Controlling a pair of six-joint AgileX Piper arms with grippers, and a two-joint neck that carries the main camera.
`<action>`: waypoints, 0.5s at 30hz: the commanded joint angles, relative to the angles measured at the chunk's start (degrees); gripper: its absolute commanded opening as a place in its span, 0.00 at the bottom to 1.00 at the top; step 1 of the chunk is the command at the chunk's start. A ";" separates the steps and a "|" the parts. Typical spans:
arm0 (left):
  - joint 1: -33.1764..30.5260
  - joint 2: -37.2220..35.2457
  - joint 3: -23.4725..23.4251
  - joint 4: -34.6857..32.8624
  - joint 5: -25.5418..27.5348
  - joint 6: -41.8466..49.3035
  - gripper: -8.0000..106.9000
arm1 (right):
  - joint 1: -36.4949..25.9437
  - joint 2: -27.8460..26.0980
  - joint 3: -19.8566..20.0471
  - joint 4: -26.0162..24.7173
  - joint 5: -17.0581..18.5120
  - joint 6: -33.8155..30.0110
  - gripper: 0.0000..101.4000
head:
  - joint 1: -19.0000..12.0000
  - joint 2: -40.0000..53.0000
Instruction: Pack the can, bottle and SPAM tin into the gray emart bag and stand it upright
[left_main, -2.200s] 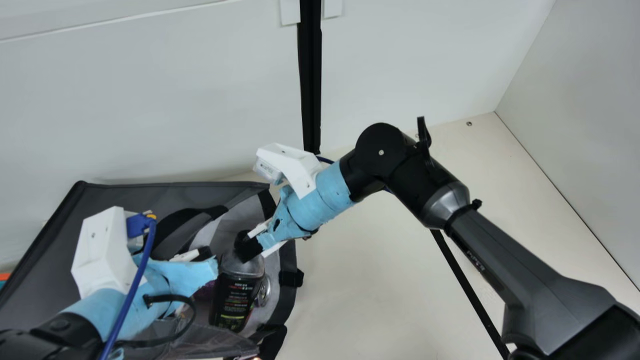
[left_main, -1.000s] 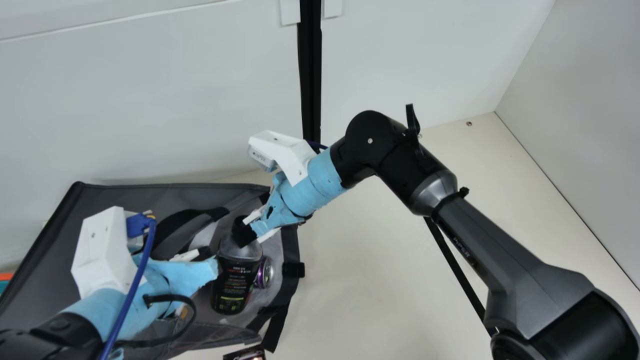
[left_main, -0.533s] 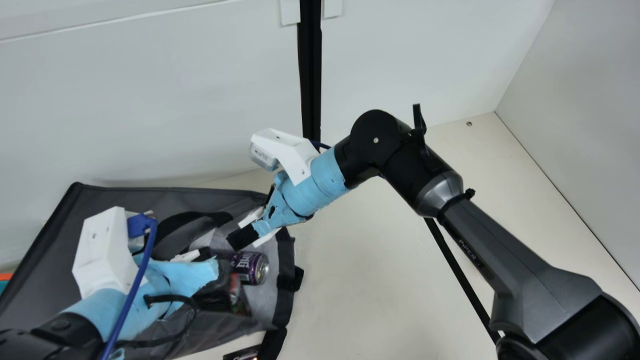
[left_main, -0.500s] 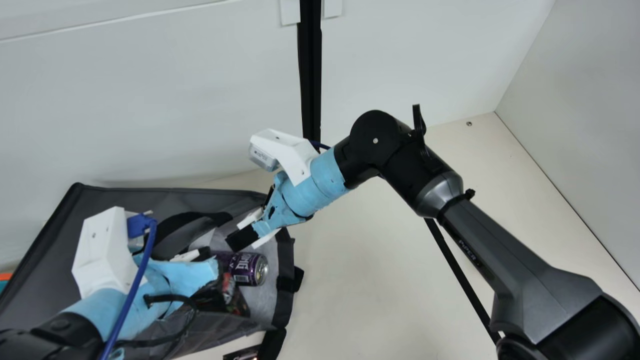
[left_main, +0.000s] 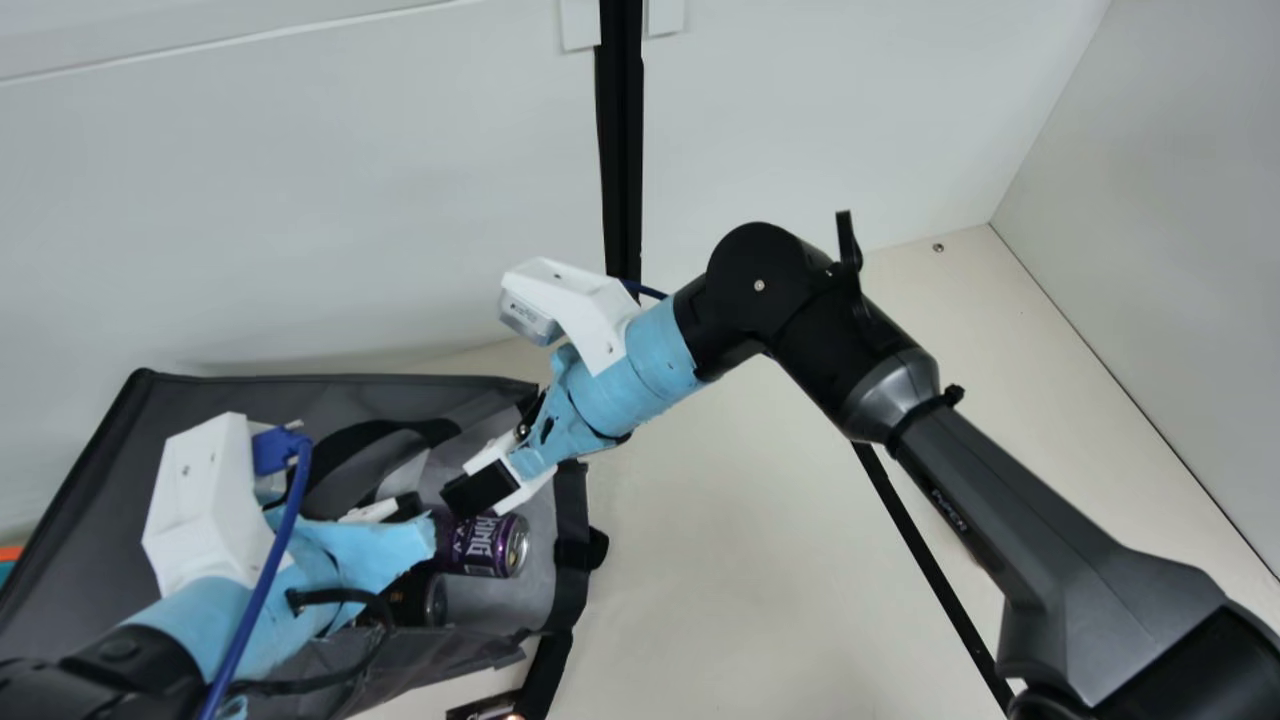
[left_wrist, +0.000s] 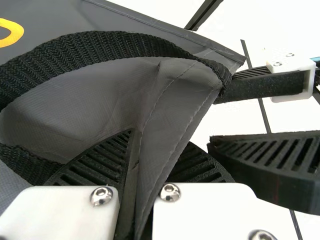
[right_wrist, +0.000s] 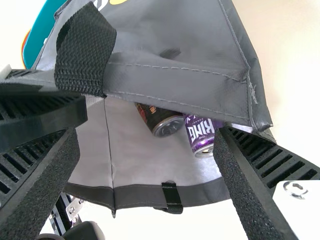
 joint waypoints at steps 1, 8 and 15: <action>0.00 0.00 0.00 0.00 0.00 0.00 0.00 | -0.14 -0.38 0.30 0.36 -0.01 -0.29 0.94 | -1.30 -0.05; 0.00 0.00 0.00 0.00 0.00 0.00 0.00 | -1.03 -2.49 2.12 0.84 -0.01 -1.55 0.94 | -1.30 -0.05; 0.00 0.00 0.00 0.00 0.00 0.00 0.00 | -2.35 -4.97 4.92 1.26 -0.01 -3.63 0.94 | -1.30 -0.05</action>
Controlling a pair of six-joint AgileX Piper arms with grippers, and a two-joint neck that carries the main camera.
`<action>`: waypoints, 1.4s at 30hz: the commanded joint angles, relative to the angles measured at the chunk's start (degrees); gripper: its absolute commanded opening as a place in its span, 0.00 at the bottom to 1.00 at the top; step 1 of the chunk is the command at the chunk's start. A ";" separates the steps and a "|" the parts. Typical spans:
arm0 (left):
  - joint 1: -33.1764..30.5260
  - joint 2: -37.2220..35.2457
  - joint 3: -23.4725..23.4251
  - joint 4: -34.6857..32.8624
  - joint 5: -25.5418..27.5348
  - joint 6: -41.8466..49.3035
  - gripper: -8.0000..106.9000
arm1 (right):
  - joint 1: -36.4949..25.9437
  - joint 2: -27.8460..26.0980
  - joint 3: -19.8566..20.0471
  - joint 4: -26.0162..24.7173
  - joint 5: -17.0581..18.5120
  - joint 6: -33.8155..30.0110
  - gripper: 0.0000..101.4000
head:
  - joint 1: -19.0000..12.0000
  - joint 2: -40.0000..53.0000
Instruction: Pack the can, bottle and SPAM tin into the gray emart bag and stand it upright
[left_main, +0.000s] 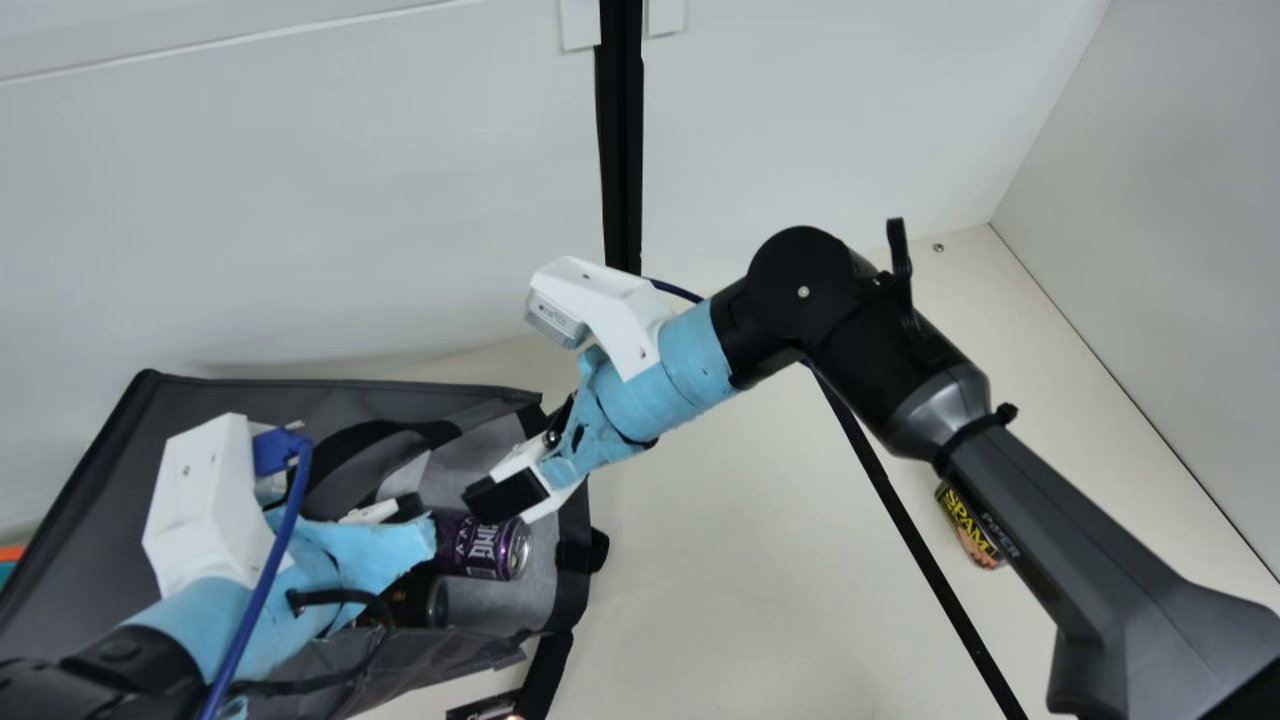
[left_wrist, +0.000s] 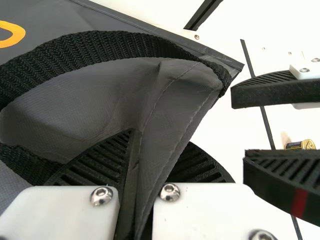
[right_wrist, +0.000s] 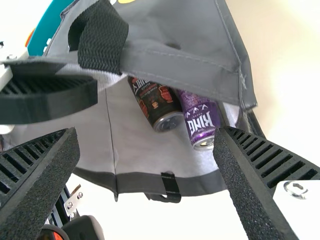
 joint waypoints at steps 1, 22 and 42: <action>0.00 0.00 0.00 0.00 0.00 0.00 0.00 | -0.30 -0.55 0.80 0.21 0.01 -0.62 0.94 | -1.30 -0.05; 0.00 0.00 0.00 0.00 0.00 0.00 0.00 | -10.01 -8.70 7.13 -0.37 0.01 -4.08 0.94 | -1.30 -0.05; 0.00 0.00 0.00 0.00 0.00 0.00 0.00 | -23.47 -16.18 10.87 -5.09 0.01 -3.69 0.94 | -1.30 -0.05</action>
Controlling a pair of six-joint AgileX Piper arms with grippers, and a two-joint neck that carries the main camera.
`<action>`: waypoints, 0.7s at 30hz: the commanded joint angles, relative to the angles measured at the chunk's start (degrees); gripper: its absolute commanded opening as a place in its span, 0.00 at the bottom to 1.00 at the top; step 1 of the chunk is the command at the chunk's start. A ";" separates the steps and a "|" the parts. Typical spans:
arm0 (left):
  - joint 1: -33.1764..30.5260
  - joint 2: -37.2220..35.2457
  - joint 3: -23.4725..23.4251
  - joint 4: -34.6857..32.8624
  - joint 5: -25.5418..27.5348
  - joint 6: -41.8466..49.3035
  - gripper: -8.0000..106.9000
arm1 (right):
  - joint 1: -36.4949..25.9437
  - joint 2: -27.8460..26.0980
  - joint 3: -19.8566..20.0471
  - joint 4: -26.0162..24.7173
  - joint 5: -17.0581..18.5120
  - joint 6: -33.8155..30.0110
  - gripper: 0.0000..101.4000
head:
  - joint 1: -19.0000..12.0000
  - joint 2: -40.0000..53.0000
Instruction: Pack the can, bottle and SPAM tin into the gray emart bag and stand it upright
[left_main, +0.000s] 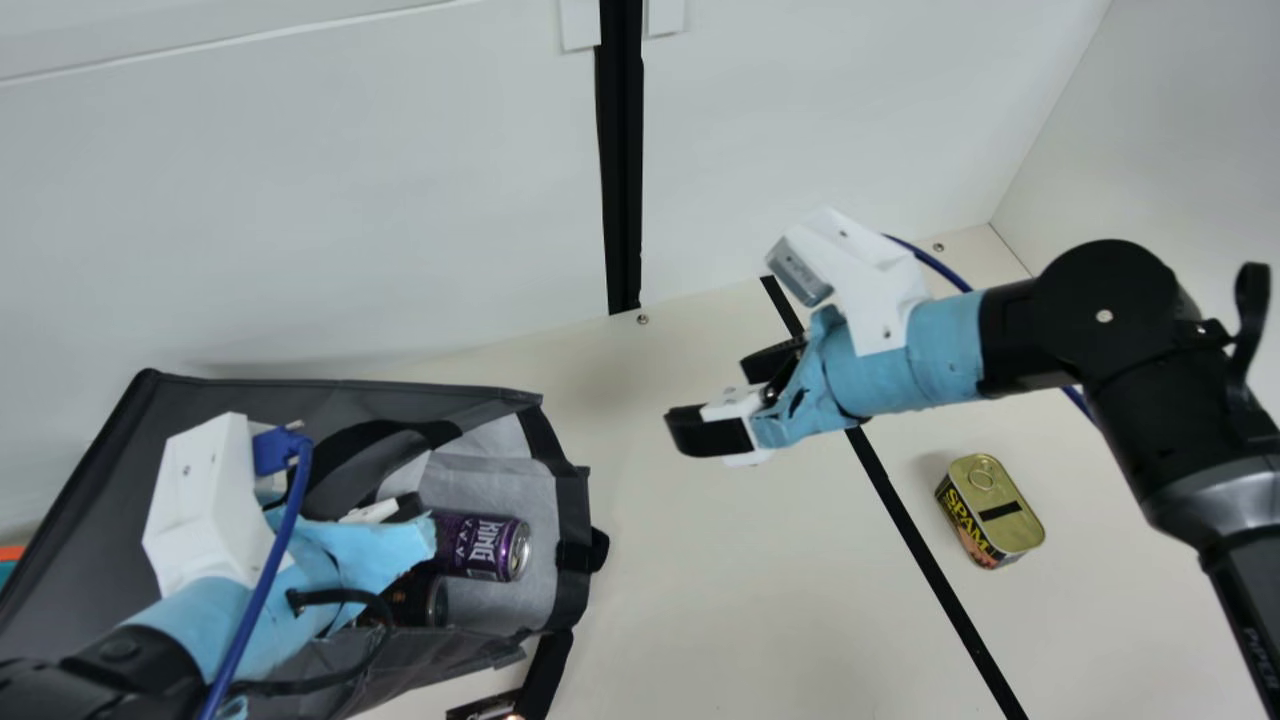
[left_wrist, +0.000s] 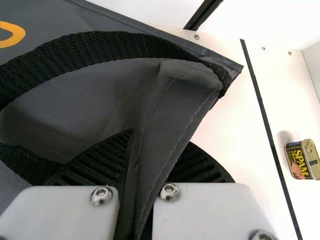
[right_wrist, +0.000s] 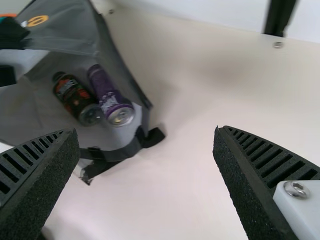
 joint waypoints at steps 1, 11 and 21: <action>0.00 0.00 0.00 0.00 0.00 0.00 0.00 | -1.57 -0.68 0.22 -0.65 -0.03 0.39 0.94 | -1.30 -0.14; 0.00 0.00 0.00 0.00 0.00 0.00 0.00 | -7.79 -4.21 0.77 -3.64 -0.03 2.25 0.94 | -1.30 -0.14; 0.00 0.00 0.00 0.00 0.00 0.00 0.00 | -13.35 -7.83 0.60 -7.73 -0.03 4.47 0.94 | -1.30 -0.14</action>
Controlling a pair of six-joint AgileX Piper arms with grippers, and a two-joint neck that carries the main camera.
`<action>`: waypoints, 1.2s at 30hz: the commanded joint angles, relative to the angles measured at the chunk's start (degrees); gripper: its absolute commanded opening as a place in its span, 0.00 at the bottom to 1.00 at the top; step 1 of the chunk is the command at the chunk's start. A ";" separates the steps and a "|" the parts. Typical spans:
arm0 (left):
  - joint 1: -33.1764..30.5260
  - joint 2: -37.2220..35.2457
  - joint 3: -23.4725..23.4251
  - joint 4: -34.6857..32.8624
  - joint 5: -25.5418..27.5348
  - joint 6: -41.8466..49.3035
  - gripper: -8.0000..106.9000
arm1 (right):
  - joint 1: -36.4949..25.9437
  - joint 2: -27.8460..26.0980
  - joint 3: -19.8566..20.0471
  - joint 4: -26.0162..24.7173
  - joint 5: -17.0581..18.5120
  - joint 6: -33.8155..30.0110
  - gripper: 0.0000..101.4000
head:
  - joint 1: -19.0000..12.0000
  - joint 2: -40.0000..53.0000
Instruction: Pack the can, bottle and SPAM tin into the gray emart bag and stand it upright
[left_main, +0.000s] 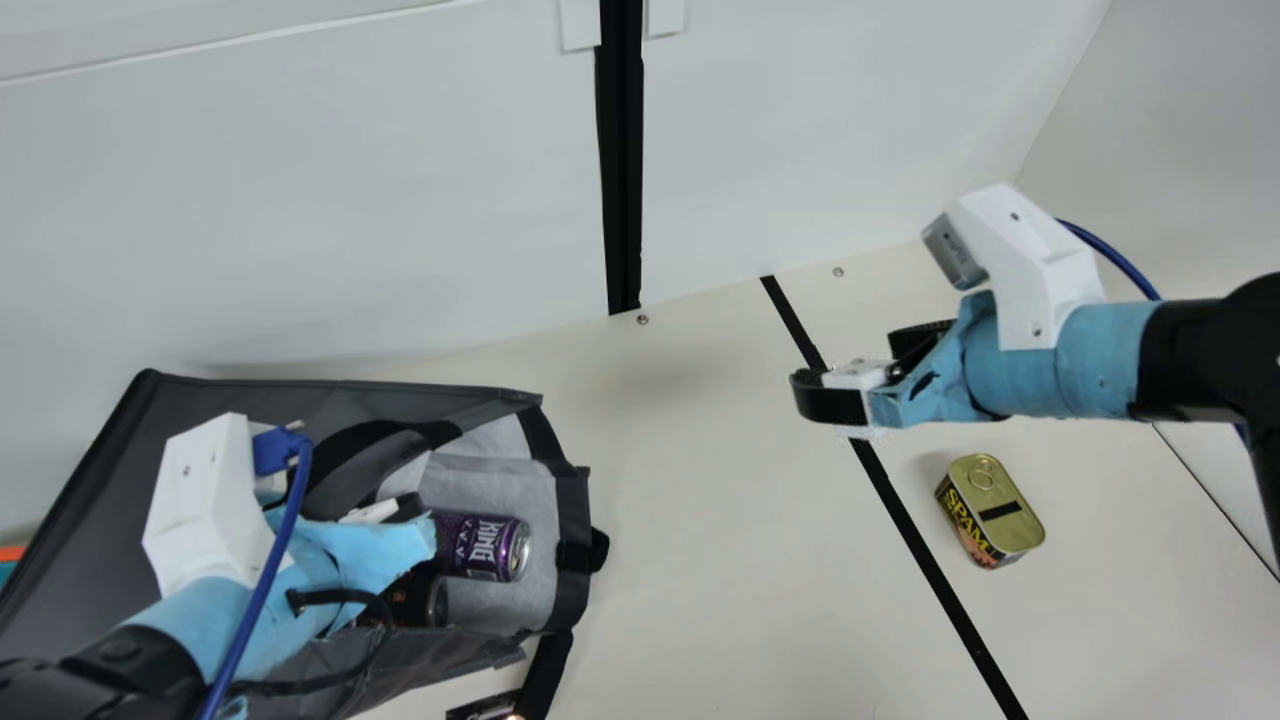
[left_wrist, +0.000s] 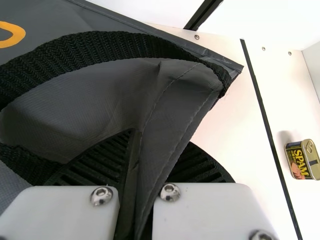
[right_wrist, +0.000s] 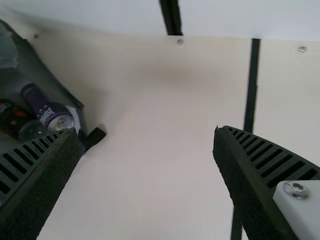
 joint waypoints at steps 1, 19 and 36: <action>0.00 0.00 0.00 0.00 0.00 0.00 0.00 | -1.18 -0.58 -0.12 -0.86 -0.09 0.29 0.94 | -1.30 -0.05; 0.00 0.00 0.00 0.00 0.00 0.00 0.00 | -10.75 -5.66 -2.21 -10.45 -0.09 0.32 0.94 | -1.30 -0.05; 0.00 0.00 0.00 0.00 0.00 0.00 0.00 | -14.79 -13.43 -2.01 -23.93 -0.09 10.11 0.94 | -1.30 -0.05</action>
